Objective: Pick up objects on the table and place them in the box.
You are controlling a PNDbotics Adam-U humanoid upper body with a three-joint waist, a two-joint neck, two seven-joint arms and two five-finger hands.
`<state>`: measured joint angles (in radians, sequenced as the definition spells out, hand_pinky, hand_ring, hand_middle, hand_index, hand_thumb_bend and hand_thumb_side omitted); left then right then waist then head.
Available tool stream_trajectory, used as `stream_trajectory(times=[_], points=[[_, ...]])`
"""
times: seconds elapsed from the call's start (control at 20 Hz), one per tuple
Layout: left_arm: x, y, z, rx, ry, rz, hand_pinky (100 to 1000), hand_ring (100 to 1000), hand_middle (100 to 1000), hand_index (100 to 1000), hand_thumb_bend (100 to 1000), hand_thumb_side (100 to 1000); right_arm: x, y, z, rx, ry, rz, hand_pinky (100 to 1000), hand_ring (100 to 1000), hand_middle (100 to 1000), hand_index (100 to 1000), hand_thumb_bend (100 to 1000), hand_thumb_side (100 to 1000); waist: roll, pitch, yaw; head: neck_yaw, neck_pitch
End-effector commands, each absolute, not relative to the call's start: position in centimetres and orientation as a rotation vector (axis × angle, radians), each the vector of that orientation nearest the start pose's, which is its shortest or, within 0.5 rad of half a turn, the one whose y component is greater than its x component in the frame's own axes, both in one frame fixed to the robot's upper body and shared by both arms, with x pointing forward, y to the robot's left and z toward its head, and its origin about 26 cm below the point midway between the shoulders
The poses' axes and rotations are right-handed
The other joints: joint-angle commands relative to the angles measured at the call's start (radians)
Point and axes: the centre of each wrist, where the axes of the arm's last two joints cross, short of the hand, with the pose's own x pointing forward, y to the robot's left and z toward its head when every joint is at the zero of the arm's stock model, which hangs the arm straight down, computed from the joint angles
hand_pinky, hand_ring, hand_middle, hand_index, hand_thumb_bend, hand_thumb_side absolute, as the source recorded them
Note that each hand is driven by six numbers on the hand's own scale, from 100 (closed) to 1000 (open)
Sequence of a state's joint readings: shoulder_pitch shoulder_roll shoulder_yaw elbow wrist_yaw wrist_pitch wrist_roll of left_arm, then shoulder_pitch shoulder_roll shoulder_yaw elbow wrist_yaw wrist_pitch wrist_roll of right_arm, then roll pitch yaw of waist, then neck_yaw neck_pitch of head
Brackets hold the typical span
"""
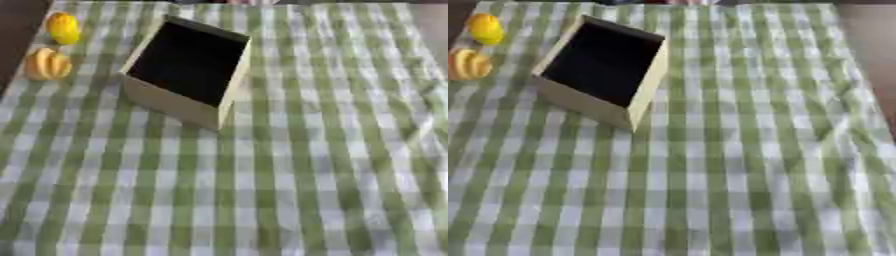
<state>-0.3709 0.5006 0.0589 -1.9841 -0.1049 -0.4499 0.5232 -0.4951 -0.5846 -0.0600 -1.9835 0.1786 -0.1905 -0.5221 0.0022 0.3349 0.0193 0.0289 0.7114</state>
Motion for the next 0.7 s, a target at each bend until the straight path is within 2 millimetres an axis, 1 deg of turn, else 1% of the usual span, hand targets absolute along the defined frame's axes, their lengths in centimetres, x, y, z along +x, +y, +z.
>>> stream_trajectory(times=[0.05, 0.45, 0.6, 0.7], points=[[30.1, 29.2, 25.0, -0.542, 3.277, 0.001, 694, 765, 781, 917, 401, 604, 30.1, -29.1, 29.7, 0.877, 3.245, -0.09, 870, 820, 793, 801, 131, 909, 0.002, -0.023, -0.001, 0.004, -0.003], [30.0, 29.3, 25.0, -0.553, 3.281, 0.006, 694, 764, 781, 918, 396, 609, 30.1, -29.2, 29.7, 0.881, 3.244, -0.089, 870, 821, 793, 801, 132, 908, 0.003, -0.021, 0.0, 0.01, 0.0], [29.9, 29.9, 25.2, -0.611, 3.302, 0.045, 689, 759, 779, 919, 383, 623, 30.1, -29.2, 29.7, 0.886, 3.243, -0.096, 870, 821, 793, 801, 132, 909, 0.007, -0.021, 0.002, 0.011, 0.006], [29.7, 30.6, 25.8, -0.699, 3.308, 0.119, 689, 756, 779, 923, 382, 628, 30.1, -29.3, 29.7, 0.889, 3.243, -0.102, 870, 821, 793, 800, 132, 909, 0.01, -0.021, 0.003, 0.009, 0.007]])
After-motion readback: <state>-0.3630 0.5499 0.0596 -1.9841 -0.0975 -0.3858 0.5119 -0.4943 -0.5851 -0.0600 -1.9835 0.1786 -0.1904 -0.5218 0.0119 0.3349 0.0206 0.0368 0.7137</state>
